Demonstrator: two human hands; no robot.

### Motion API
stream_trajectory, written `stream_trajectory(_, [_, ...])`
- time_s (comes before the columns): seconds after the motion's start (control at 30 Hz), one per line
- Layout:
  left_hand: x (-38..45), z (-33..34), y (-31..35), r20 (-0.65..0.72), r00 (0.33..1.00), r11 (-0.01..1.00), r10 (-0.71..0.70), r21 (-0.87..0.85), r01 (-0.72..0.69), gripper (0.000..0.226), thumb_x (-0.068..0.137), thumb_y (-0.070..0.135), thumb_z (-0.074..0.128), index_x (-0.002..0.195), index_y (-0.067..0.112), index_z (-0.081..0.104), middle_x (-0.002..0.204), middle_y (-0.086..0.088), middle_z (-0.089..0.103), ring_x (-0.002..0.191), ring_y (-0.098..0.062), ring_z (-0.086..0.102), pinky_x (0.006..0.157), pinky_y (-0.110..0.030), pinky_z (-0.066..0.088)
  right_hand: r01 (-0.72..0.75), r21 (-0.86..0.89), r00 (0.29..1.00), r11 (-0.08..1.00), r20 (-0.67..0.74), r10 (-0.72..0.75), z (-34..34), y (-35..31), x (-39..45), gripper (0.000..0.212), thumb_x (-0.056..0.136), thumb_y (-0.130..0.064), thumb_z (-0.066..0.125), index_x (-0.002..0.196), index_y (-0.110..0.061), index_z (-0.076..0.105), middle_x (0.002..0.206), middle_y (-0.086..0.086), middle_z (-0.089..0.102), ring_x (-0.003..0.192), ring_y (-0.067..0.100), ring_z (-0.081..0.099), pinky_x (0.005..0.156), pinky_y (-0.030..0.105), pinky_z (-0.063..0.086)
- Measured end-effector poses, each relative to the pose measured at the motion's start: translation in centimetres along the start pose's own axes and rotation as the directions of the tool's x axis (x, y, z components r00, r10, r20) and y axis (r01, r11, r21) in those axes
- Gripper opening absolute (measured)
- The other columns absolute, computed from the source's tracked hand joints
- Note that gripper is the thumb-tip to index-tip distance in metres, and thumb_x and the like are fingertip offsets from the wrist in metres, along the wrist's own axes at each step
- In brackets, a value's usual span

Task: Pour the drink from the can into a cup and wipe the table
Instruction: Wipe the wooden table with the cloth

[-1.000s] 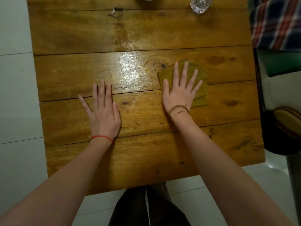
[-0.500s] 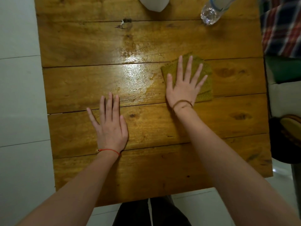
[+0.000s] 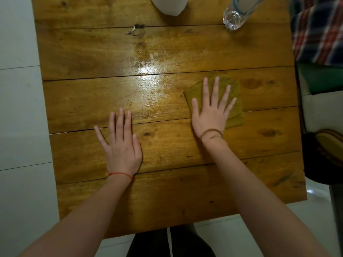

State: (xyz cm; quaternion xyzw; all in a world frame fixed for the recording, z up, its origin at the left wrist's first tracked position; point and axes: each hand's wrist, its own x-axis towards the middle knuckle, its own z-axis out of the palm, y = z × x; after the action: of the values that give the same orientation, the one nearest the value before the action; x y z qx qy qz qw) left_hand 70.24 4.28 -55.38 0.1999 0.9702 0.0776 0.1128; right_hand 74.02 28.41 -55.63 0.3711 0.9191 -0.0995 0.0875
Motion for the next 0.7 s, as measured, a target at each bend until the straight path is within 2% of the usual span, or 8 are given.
stream_trajectory(0.07, [0.0,0.1,-0.1,-0.005,1.0,1.0,0.002,-0.003,-0.002,0.061,0.099,0.03,0.026,0.157,0.02,0.008,0.165,0.002,0.002,0.152,-0.019,-0.002,0.116,-0.065,0.002,-0.038,0.005,0.999,0.999,-0.009,0.038,0.3,-2.8,-0.2,0.065,0.096,-0.058,0.009,0.155,-0.032,0.0,0.164,0.0,-0.005,0.149,0.035,-0.007,0.116,0.062,0.001])
stream_trajectory(0.13, [0.0,0.1,-0.1,-0.013,1.0,1.0,0.006,-0.007,-0.006,0.061,0.1,0.03,0.025,0.157,0.02,0.008,0.165,0.002,0.002,0.152,-0.018,-0.002,0.116,-0.065,0.002,0.115,-0.044,0.993,0.992,0.037,-0.113,1.0,-4.7,-2.6,0.066,0.096,-0.06,0.007,0.155,-0.031,-0.001,0.164,0.0,-0.007,0.149,0.035,-0.008,0.116,0.062,-0.001])
stream_trajectory(0.23, [0.0,0.1,-0.1,-0.019,1.0,1.0,0.012,-0.016,-0.012,0.06,0.1,0.03,0.025,0.157,0.021,0.008,0.165,0.003,0.002,0.152,-0.018,-0.002,0.116,-0.065,0.002,0.371,-0.06,0.925,0.927,0.113,-0.363,1.8,-4.2,-7.8,0.065,0.097,-0.06,0.015,0.154,-0.032,-0.002,0.163,0.0,-0.009,0.149,0.033,-0.01,0.117,0.061,0.001])
stream_trajectory(0.33, [0.1,0.2,-0.1,-0.03,0.999,1.0,0.012,-0.016,-0.013,0.061,0.099,0.03,0.026,0.157,0.021,0.009,0.165,0.003,0.003,0.152,-0.017,-0.002,0.116,-0.065,0.002,0.442,-0.06,0.892,0.895,0.137,-0.431,2.1,-0.9,-11.2,0.065,0.098,-0.059,0.021,0.155,-0.033,0.002,0.164,0.0,-0.005,0.15,0.032,-0.008,0.117,0.06,0.006])
stream_trajectory(0.43, [0.1,0.3,-0.1,-0.036,0.999,1.0,0.01,-0.024,-0.01,0.06,0.099,0.031,0.026,0.157,0.021,0.009,0.165,0.004,0.004,0.152,-0.017,-0.002,0.117,-0.064,0.001,0.369,-0.085,0.926,0.925,0.12,-0.358,1.8,2.7,-10.7,0.064,0.098,-0.058,0.017,0.155,-0.032,0.005,0.164,0.0,-0.002,0.15,0.032,-0.006,0.118,0.06,0.005])
stream_trajectory(0.6, [0.0,0.5,0.0,-0.058,0.998,0.999,0.012,-0.048,-0.015,0.059,0.1,0.029,0.029,0.156,0.023,0.01,0.165,0.005,0.005,0.152,-0.016,-0.002,0.117,-0.064,0.001,-0.047,-0.003,0.999,0.999,0.015,0.048,1.4,2.1,-7.1,0.062,0.099,-0.054,0.017,0.155,-0.031,0.001,0.164,0.0,-0.004,0.149,0.035,-0.007,0.117,0.061,0.002])
stream_trajectory(0.67, [0.0,0.5,-0.1,-0.067,0.998,0.998,0.012,-0.053,-0.015,0.059,0.101,0.028,0.03,0.156,0.023,0.011,0.165,0.005,0.005,0.152,-0.016,-0.001,0.117,-0.064,0.001,-0.081,0.005,0.997,0.997,0.003,0.081,1.7,-0.3,-7.5,0.063,0.098,-0.055,0.017,0.155,-0.031,0.002,0.164,0.001,-0.004,0.149,0.036,-0.007,0.116,0.062,0.001])
stream_trajectory(0.7, [0.0,0.5,-0.2,-0.073,0.997,0.998,0.011,-0.056,-0.015,0.059,0.101,0.028,0.03,0.156,0.023,0.011,0.165,0.005,0.005,0.152,-0.015,-0.001,0.117,-0.064,0.0,-0.021,-0.008,1.0,1.0,0.02,0.021,2.0,-1.3,-8.3,0.064,0.098,-0.056,0.016,0.155,-0.031,0.001,0.164,0.001,-0.005,0.149,0.036,-0.007,0.117,0.062,0.0])
